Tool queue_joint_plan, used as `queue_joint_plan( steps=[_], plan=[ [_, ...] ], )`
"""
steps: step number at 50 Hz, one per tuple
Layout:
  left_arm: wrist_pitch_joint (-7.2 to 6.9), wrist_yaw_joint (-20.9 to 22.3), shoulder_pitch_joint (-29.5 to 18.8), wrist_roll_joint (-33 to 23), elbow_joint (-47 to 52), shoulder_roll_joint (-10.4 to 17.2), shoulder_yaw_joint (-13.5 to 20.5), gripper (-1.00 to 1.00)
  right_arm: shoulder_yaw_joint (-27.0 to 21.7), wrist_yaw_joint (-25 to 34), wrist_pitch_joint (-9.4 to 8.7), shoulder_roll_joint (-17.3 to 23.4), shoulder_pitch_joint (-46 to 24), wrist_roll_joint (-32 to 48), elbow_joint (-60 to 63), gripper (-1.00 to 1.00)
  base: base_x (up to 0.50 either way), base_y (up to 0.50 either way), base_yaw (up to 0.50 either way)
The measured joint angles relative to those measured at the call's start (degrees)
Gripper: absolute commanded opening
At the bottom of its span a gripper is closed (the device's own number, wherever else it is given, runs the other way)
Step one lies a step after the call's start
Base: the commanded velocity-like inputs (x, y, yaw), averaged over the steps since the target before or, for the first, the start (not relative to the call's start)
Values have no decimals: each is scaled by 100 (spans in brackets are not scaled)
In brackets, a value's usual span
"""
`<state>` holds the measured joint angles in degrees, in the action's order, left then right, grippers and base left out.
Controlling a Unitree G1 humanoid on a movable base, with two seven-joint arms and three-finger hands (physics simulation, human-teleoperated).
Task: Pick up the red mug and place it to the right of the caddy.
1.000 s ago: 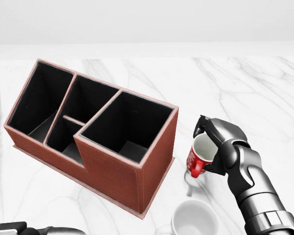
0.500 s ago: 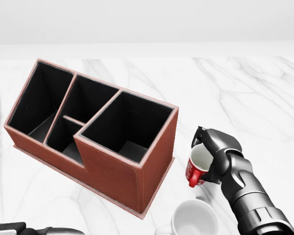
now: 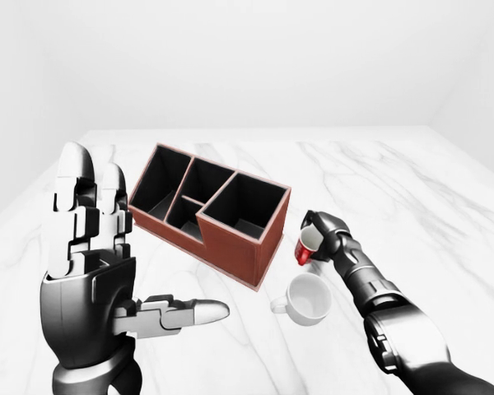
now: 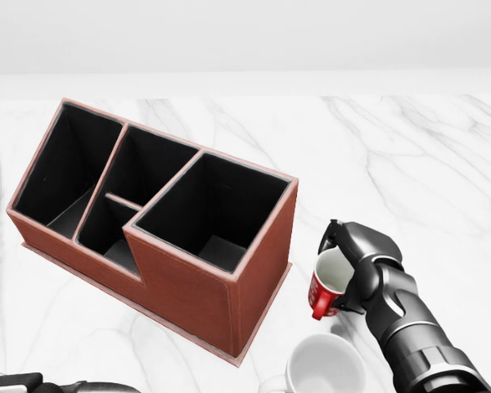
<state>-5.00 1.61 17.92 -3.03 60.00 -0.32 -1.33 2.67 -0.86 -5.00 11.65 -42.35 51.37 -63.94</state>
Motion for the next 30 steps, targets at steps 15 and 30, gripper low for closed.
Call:
queue_joint_plan(
  steps=[15,30],
  plan=[
    [0,1,1,0,0,-2,-6,100,-20,-103,0,44,-10,11,-39,100,0,0,0],
    [0,-10,11,-5,0,3,-34,100,-24,-116,0,116,91,28,29,100,0,0,0]
  ],
)
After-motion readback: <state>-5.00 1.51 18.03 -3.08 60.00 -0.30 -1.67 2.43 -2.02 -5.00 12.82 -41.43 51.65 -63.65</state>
